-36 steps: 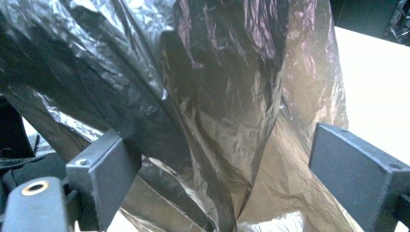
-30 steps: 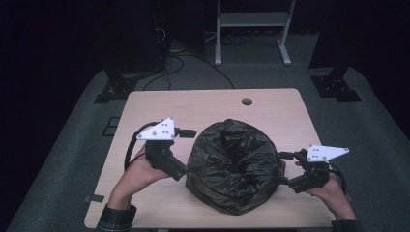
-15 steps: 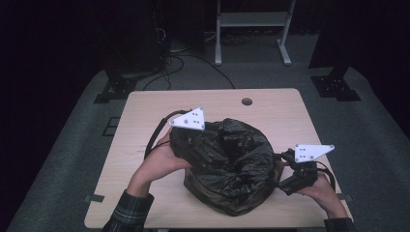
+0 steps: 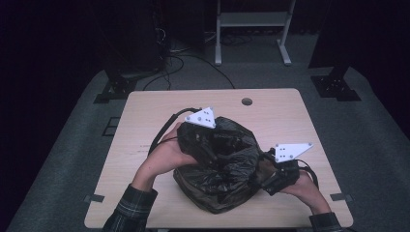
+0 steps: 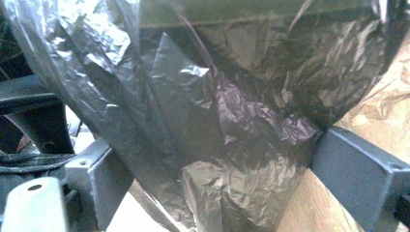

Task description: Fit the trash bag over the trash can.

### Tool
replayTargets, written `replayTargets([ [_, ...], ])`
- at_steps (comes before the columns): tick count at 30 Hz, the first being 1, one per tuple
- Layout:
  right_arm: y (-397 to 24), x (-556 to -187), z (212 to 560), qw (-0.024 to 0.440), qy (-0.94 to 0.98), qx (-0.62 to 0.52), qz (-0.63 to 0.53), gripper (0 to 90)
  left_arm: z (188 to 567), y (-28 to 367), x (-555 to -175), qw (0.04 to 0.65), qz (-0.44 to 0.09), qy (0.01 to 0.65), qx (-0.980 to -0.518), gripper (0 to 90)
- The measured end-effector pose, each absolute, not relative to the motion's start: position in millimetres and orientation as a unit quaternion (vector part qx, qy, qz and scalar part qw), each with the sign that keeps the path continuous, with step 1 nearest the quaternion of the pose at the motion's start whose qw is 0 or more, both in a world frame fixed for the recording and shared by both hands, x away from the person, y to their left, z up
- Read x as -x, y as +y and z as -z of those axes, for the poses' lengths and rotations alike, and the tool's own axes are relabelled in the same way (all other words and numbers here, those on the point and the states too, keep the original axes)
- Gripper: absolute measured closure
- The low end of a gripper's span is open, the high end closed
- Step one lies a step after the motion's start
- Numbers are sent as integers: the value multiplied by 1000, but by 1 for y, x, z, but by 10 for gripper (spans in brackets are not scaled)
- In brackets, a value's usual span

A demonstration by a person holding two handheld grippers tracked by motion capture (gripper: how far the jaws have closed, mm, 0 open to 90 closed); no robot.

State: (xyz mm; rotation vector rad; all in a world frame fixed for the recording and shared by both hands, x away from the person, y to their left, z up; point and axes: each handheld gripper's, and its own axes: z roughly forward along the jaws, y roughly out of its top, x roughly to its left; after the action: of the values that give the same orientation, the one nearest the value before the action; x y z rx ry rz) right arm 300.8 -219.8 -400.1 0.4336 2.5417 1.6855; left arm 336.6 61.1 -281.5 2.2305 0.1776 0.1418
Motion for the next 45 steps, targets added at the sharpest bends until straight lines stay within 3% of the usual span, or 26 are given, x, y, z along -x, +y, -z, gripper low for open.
replayTargets([
  [18,-223,-301,399,31,822,-142,-550,101,318,8,-356,323,-52,95,-940,0],
  [33,-223,-300,398,34,824,-142,-547,101,340,-2,-378,280,-44,123,-951,0],
  [45,-226,-300,397,39,823,-145,-548,101,336,-17,-349,270,-31,78,-959,0],
])
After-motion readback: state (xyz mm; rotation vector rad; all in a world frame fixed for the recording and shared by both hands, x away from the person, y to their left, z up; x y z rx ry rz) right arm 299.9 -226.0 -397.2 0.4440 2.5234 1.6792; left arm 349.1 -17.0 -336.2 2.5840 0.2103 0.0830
